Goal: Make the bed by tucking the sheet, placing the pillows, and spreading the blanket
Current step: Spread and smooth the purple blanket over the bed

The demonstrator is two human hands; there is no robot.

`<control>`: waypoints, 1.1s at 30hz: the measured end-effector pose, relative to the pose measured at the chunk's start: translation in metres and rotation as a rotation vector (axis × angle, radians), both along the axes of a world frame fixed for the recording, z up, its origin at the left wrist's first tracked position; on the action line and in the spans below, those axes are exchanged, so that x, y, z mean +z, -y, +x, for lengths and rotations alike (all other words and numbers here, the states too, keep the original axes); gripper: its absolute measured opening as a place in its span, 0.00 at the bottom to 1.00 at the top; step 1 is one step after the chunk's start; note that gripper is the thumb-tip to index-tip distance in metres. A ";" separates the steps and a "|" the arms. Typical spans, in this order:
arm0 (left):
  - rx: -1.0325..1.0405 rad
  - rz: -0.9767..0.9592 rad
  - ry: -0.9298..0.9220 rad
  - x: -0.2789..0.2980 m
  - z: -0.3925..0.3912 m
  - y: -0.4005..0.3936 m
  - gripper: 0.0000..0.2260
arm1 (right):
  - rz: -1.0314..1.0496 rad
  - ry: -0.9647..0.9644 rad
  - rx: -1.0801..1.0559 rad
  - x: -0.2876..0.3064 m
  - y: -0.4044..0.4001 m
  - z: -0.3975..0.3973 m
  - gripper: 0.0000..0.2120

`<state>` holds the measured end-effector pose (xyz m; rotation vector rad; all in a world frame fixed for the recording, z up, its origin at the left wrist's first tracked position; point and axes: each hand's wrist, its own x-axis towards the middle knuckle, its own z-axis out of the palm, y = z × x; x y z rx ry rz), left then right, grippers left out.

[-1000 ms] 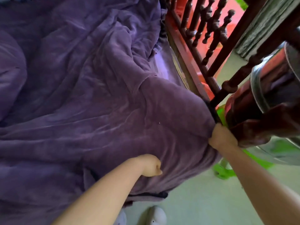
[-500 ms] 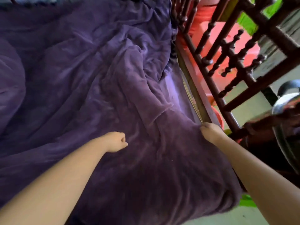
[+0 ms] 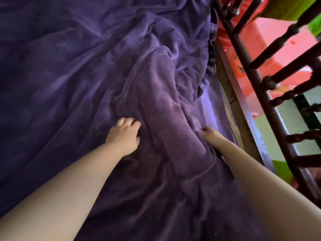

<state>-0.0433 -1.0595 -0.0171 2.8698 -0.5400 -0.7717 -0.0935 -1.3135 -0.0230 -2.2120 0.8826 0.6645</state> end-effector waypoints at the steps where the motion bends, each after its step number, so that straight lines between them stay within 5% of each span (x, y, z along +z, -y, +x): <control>1: -0.007 0.004 -0.016 -0.006 0.003 -0.002 0.23 | 0.056 -0.002 -0.035 -0.004 0.001 0.006 0.28; 8: 0.011 0.043 -0.097 -0.018 0.013 0.001 0.23 | 0.691 -0.049 -0.273 0.000 0.003 0.040 0.11; 11: 0.056 0.031 -0.055 -0.009 0.022 0.014 0.21 | 0.703 0.088 -0.385 0.025 0.022 0.053 0.06; 14: 0.092 -0.060 -0.017 0.008 0.031 0.036 0.20 | 0.405 0.410 -0.351 0.079 0.060 0.066 0.09; 17: 0.096 -0.198 0.049 0.024 0.038 0.064 0.22 | -0.270 0.728 -0.146 0.136 0.087 0.066 0.18; 21: 0.076 -0.176 0.167 0.034 0.045 0.105 0.27 | -0.758 0.940 0.038 0.135 0.095 0.046 0.09; 23: 0.031 -0.041 0.107 0.024 0.048 0.116 0.29 | -0.816 0.845 0.118 0.089 0.098 0.040 0.02; 28: -0.124 0.227 -0.214 0.001 0.052 0.125 0.25 | -0.795 -0.160 0.550 -0.009 0.118 0.032 0.19; 33: -0.129 0.273 -0.209 0.018 0.075 0.116 0.22 | -0.730 -0.373 0.643 0.009 0.109 0.079 0.19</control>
